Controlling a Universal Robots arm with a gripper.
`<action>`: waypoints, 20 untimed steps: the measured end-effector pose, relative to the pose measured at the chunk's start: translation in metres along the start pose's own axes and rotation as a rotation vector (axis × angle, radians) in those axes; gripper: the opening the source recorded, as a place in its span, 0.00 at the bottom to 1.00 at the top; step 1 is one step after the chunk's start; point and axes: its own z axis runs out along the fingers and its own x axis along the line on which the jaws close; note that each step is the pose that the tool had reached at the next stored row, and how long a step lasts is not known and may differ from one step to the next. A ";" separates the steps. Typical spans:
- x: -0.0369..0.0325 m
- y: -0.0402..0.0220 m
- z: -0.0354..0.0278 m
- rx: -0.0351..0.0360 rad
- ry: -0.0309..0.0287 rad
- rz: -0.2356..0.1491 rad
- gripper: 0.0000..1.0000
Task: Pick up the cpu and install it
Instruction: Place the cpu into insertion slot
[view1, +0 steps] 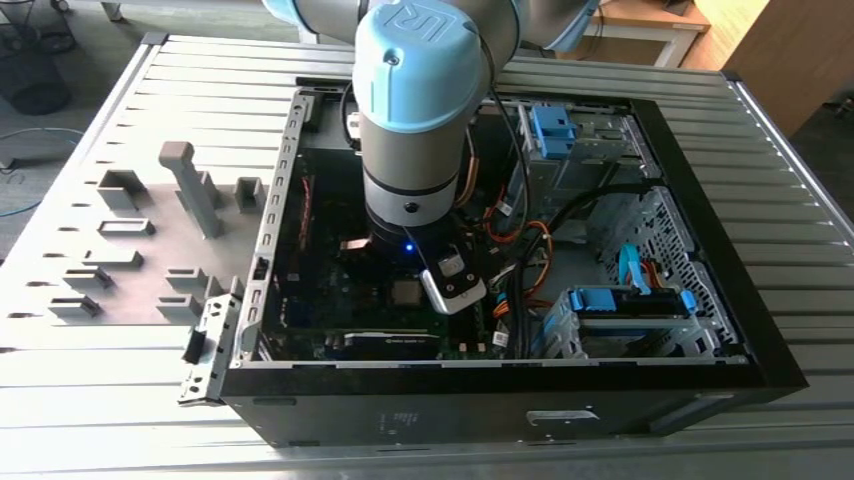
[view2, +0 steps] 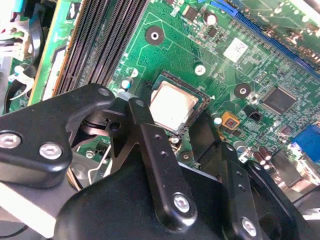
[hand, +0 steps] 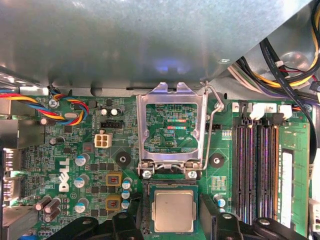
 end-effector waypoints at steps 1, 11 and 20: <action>0.0000 0.0000 0.0000 0.0000 0.0000 0.000 0.57; 0.0000 0.0000 0.0002 0.0001 0.0000 0.000 0.52; -0.0001 0.0001 -0.0005 -0.0009 -0.0006 0.000 0.52</action>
